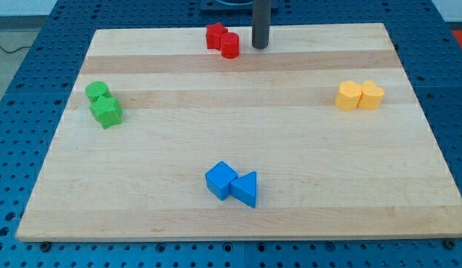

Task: Move the arm to the right center of the board

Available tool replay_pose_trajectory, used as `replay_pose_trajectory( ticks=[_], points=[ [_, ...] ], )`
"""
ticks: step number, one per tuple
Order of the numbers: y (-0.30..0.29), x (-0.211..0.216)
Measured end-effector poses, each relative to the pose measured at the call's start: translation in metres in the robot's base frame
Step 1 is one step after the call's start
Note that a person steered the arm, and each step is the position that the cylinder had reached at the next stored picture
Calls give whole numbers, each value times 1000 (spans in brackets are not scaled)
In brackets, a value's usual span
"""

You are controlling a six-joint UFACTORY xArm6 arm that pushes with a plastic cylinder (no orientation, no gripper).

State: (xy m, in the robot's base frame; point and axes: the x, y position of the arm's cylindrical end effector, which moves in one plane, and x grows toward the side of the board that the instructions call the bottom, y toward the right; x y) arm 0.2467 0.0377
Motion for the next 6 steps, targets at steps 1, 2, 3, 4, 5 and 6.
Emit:
replay_pose_trajectory(
  ticks=[1, 2, 3, 4, 5, 6],
  points=[
    [-16, 2],
    [-34, 6],
    [-51, 10],
    [-36, 12],
    [39, 12],
    [141, 14]
  ],
)
